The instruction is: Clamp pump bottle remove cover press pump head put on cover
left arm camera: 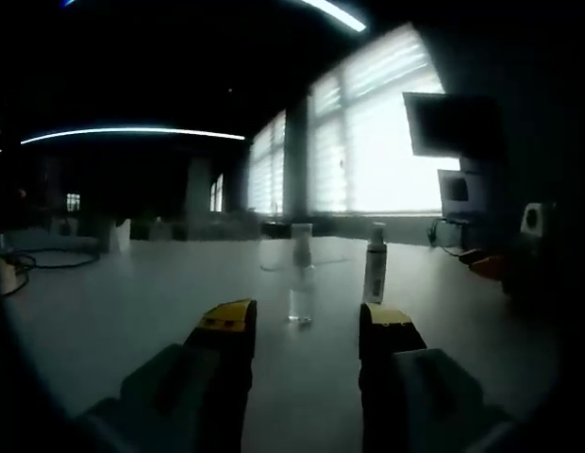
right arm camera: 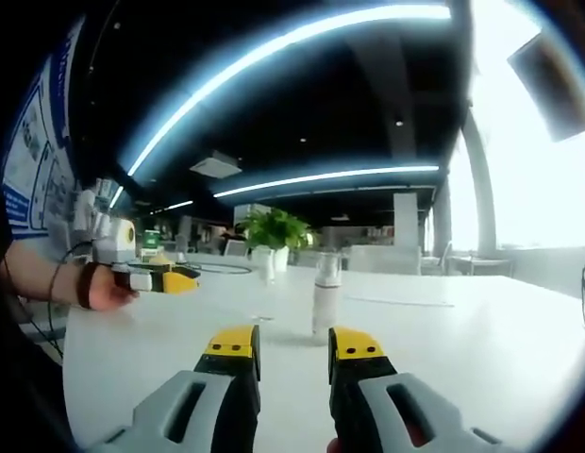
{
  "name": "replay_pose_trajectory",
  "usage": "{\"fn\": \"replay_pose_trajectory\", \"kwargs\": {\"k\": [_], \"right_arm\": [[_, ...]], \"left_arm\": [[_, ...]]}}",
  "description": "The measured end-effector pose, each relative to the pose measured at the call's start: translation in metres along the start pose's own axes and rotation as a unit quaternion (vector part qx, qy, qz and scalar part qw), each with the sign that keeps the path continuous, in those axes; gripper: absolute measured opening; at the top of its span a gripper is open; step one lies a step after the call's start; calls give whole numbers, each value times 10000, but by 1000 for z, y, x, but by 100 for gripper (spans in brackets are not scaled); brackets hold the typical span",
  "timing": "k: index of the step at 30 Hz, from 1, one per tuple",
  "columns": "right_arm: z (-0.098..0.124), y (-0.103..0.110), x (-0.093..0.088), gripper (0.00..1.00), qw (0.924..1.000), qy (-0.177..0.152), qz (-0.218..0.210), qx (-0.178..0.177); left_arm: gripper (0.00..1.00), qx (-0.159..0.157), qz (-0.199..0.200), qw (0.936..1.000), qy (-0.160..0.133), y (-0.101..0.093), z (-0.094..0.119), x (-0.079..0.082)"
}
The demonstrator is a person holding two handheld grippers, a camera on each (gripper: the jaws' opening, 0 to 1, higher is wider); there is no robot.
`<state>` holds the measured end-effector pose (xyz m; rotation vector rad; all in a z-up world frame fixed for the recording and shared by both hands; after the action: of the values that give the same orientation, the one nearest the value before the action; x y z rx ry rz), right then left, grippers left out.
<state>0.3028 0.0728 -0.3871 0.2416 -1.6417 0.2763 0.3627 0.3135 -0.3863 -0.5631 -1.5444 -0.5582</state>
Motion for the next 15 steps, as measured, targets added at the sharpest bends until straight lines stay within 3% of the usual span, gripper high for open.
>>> {"fn": "replay_pose_trajectory", "kwargs": {"k": [8,15], "right_arm": [[0,0,1,23,10000,-22,48,-16],[-1,1,0,23,10000,-17,71,8]], "left_arm": [[36,9,9,10000,76,-3,-11,-5],[36,144,-15,9999,-34,1,-22,6]]}}
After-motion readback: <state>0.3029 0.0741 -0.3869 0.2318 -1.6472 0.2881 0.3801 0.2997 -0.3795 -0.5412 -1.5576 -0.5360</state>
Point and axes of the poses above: the point that each gripper's makers call its tool centre point, and the gripper's own axes: z roughly backward along the fingers, y roughly to its left, x roughly out of its top, the point moved 1 cm from there along z, roughly backward along the fingers, and after that the axes turned 10 degrees about -x, right-handed, at the moved point
